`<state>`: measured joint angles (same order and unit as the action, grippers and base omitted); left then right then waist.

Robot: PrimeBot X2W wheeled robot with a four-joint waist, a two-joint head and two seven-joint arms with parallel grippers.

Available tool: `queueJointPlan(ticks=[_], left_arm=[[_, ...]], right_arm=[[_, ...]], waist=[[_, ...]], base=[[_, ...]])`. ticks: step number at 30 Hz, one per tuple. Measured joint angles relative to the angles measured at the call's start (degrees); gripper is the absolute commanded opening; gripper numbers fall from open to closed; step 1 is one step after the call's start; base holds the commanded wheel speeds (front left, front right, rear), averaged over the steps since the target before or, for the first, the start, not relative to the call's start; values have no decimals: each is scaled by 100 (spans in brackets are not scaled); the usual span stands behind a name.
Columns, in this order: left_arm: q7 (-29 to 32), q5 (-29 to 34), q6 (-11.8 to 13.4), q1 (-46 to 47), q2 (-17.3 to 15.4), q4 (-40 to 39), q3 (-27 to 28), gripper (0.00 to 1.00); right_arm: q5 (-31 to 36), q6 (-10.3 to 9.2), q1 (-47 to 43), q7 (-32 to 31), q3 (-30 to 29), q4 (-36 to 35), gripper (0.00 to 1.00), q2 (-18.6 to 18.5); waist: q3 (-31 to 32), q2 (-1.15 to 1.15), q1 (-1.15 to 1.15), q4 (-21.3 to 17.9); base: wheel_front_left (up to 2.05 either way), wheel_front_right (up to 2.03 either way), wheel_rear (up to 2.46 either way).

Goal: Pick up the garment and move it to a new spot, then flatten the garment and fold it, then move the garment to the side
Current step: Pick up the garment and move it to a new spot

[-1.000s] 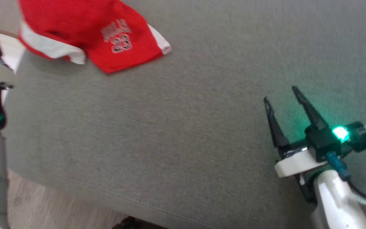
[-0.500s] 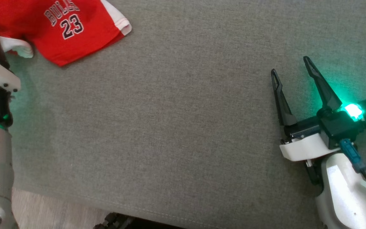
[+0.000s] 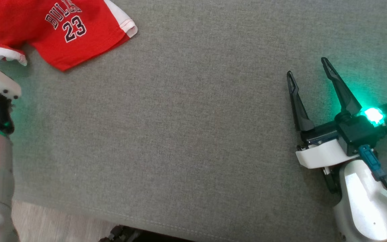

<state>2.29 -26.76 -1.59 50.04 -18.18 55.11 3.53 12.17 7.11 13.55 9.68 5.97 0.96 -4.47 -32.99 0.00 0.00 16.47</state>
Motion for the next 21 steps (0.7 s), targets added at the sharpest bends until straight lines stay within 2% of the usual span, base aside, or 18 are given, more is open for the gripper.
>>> queueJointPlan(ticks=[6,13,16,21], left_arm=[[-265,4,-105,26,-174,2,-14,0],[-346,330,-311,106,-671,-294,-360,0],[-271,532,-367,248,-737,-660,-639,0],[180,827,-455,375,-771,-1616,-1246,0]], right_arm=[[-12,0,86,152,-64,347,100,15],[-180,-1,79,298,-153,904,100,43],[-293,-1,49,353,-179,1070,100,65],[-761,-1,-249,447,-144,1324,100,91]], waist=[[250,0,0,-14],[824,0,0,-69],[1145,0,0,-124],[1816,0,-1,-350]], base=[[0,0,0],[0,0,0],[0,0,0],[0,0,0]])
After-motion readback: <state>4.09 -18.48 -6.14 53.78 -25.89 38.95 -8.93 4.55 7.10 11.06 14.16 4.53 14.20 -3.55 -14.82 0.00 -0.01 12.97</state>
